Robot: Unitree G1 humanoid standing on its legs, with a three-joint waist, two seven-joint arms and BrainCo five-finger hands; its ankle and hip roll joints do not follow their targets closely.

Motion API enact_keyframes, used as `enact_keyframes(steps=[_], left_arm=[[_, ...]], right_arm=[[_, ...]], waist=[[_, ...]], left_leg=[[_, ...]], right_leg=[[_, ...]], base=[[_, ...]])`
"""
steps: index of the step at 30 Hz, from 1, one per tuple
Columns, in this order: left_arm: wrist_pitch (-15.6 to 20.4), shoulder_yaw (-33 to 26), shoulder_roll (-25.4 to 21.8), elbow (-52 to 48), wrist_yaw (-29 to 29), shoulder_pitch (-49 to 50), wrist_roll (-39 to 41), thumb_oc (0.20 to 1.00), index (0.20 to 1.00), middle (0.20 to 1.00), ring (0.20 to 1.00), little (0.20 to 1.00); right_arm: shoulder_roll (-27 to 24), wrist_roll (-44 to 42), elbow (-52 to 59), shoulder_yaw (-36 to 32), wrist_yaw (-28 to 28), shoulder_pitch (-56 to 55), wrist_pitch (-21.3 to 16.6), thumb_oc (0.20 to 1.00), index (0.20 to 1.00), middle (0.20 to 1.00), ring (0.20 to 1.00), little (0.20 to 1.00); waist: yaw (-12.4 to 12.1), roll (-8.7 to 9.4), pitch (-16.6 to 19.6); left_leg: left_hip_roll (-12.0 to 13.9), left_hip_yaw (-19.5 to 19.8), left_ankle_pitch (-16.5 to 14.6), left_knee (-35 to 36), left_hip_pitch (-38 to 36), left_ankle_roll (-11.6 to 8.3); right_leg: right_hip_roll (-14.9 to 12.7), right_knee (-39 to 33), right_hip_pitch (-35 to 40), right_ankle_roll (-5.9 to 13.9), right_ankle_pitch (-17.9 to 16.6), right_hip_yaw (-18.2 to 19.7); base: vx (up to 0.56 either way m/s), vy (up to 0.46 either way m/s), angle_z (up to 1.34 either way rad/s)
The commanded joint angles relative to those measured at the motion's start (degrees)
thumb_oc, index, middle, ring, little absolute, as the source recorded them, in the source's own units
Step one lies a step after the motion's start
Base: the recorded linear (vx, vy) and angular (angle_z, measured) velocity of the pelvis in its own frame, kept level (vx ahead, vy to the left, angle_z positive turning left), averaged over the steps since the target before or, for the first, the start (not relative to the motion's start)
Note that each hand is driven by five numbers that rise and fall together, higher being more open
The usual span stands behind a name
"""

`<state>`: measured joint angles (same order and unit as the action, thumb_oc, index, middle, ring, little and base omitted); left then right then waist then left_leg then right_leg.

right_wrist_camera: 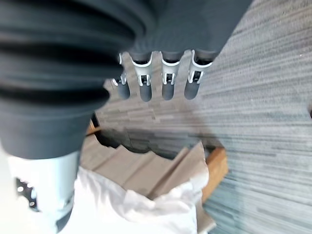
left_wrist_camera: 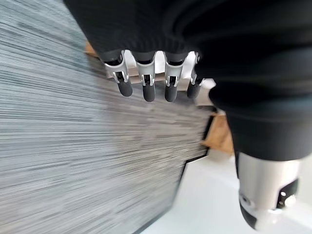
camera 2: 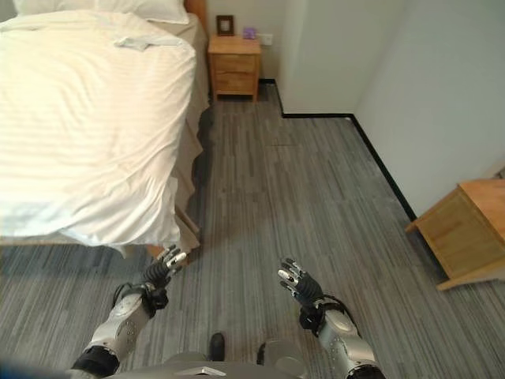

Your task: Making the bed.

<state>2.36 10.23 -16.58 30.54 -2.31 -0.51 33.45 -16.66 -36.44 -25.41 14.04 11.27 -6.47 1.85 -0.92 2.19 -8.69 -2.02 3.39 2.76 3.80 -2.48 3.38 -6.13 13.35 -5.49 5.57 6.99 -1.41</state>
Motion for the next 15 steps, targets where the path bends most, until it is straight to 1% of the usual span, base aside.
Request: enact_keyframes(steps=[1, 3, 4, 5, 6, 7, 9, 10, 13, 15], left_arm=[[2.86, -0.52, 0.2, -0.23, 0.06, -1.06, -0.13, 1.0, 1.0, 1.0, 1.0, 1.0], [2.61, -1.49, 0.94, 0.25, -0.17, 0.22, 0.76, 1.0, 1.0, 1.0, 1.0, 1.0], [2.61, -1.49, 0.94, 0.24, -0.17, 0.23, 0.76, 1.0, 1.0, 1.0, 1.0, 1.0], [2.41, -1.73, 1.46, 0.9, -0.42, 1.0, 1.11, 1.0, 1.0, 1.0, 1.0, 1.0], [2.02, -1.49, 2.2, 1.71, -0.67, 1.31, 1.53, 1.0, 1.0, 1.0, 1.0, 1.0], [1.83, -1.03, 2.44, 1.75, -1.04, 1.66, 1.34, 1.0, 1.0, 1.0, 1.0, 1.0], [1.77, -0.57, 2.39, 1.35, -1.29, 2.04, 0.78, 1.0, 1.0, 1.0, 1.0, 1.0], [1.58, 0.58, 2.19, 0.33, -1.55, 2.29, -0.04, 1.0, 1.0, 1.0, 1.0, 1.0], [1.67, 1.25, 2.37, -0.73, -1.37, 2.15, 0.12, 1.0, 1.0, 1.0, 1.0, 1.0], [1.93, 1.03, 2.54, -2.22, -1.07, 1.97, 0.51, 1.0, 1.0, 1.0, 1.0, 1.0]], right_arm=[[-0.63, -0.06, 1.73, -0.32, 1.1, -0.87, -2.22, 1.0, 1.0, 1.0, 1.0, 1.0], [-1.08, -0.32, 2.26, -0.7, 1.0, -1.08, -2.17, 1.0, 1.0, 1.0, 1.0, 1.0], [-1.09, -0.33, 2.27, -0.69, 1.0, -1.09, -2.17, 1.0, 1.0, 1.0, 1.0, 1.0], [-1.31, -0.68, 2.42, -1.04, 1.14, -1.23, -2.12, 1.0, 1.0, 1.0, 1.0, 1.0], [-1.82, -0.37, 2.76, -1.78, 0.92, -1.43, -2.34, 1.0, 1.0, 1.0, 1.0, 1.0], [-2.12, -0.14, 2.91, -2.21, 0.9, -1.68, -2.32, 1.0, 1.0, 1.0, 1.0, 1.0], [-2.49, 0.17, 3.1, -2.51, 0.92, -2.0, -2.29, 1.0, 1.0, 1.0, 1.0, 1.0], [-2.72, 0.65, 2.6, -2.79, 0.66, -2.16, -2.38, 1.0, 1.0, 1.0, 1.0, 1.0], [-2.64, 1.78, 1.88, -2.65, -0.12, -1.71, -2.84, 1.0, 1.0, 1.0, 1.0, 1.0], [-2.78, 3.92, 3.43, -2.76, -0.43, -1.51, -3.55, 1.0, 1.0, 1.0, 1.0, 1.0]], waist=[[-1.12, 2.61, 3.14], [-1.46, 3.09, 3.58], [-1.43, 3.08, 3.55], [-1.51, 3.33, 3.75], [-1.4, 3.59, 3.54], [-1.28, 3.55, 3.75], [-1.12, 3.43, 4.11], [-0.88, 3.05, 4.76], [-0.65, 2.49, 5.17], [-0.27, 1.94, 5.52]], left_leg=[[1.37, -0.28, -3.71, -3.25, -1.25, -2.7], [1.61, -0.14, -4.05, -3.87, -1.42, -3.46], [1.61, -0.11, -4.07, -3.89, -1.45, -3.47], [1.75, -0.03, -4.17, -4.28, -1.25, -3.86], [2.09, 0.21, -3.62, -4.77, -0.32, -4.56], [2.2, 0.25, -3.37, -4.29, -0.26, -4.72], [2.29, 0.36, -3.21, -3.54, -0.54, -4.79], [2.43, 0.52, -3.14, -2.55, -1.07, -4.71], [2.46, 0.51, -3.19, -1.63, -1.77, -4.47], [2.28, 0.17, -3.3, -1.01, -2.24, -4.22]], right_leg=[[0.53, -10.02, 6.02, 1.23, -6.65, -3.54], [1.17, -12.96, 8.1, 0.79, -7.11, -3.95], [1.17, -13.03, 8.18, 0.79, -7.14, -3.98], [1.43, -14.12, 8.86, 0.58, -7.16, -4.52], [1.51, -15.21, 9.52, 0.29, -7.49, -5.75], [1.63, -15.63, 9.8, 0.18, -7.52, -6.12], [1.87, -16.12, 10.01, 0.1, -7.66, -6.21], [2.2, -16.45, 10.13, -0.01, -7.64, -5.79], [2.35, -16.96, 10.25, 0.01, -7.79, -5.32], [2.27, -17.26, 10.5, 0.1, -7.68, -5.0]], base=[[0.12, -0.172, 0.38], [0.12, -0.136, 0.29], [0.06, -0.101, 0.16], [0.02, -0.138, 0.15], [0.02, -0.161, 0.09], [0.02, -0.138, 0.09], [0.04, -0.053, 0.31], [0.06, -0.03, 0.28], [0.05, -0.002, -0.06], [0.08, 0.058, -0.14]])
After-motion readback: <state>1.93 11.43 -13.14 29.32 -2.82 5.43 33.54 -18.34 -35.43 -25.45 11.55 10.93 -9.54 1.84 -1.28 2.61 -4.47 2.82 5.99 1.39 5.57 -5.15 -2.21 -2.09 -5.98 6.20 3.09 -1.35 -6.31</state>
